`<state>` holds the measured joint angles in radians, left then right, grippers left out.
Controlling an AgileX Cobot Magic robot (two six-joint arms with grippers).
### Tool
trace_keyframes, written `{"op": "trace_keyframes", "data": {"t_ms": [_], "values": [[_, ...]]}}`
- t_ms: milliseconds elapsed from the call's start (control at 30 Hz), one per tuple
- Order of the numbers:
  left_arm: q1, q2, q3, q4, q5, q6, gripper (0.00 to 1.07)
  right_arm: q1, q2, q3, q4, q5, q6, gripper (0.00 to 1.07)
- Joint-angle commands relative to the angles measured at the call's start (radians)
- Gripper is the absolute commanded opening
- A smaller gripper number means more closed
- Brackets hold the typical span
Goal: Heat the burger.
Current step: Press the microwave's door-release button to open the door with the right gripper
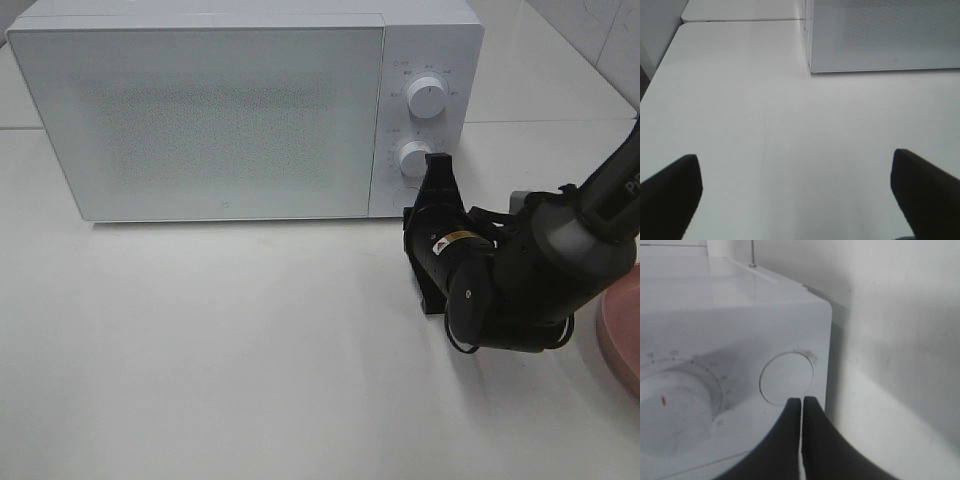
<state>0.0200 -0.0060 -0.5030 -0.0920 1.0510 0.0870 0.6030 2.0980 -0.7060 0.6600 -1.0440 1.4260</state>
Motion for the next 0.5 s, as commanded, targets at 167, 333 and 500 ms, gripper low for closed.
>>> {"op": "trace_keyframes", "data": {"t_ms": [167,333,500], "values": [[0.001,-0.023,0.004,-0.003,-0.014,-0.005,0.94,-0.03,0.021,-0.059,-0.009,0.012,-0.033,0.0],[0.001,-0.023,0.004,-0.003,-0.014,-0.005,0.94,-0.03,0.056,-0.097,0.0,0.026,-0.017,0.0],[0.001,-0.021,0.004,-0.003,-0.014,-0.005,0.94,-0.042,0.057,-0.112,0.003,0.027,-0.049,0.0]]}}
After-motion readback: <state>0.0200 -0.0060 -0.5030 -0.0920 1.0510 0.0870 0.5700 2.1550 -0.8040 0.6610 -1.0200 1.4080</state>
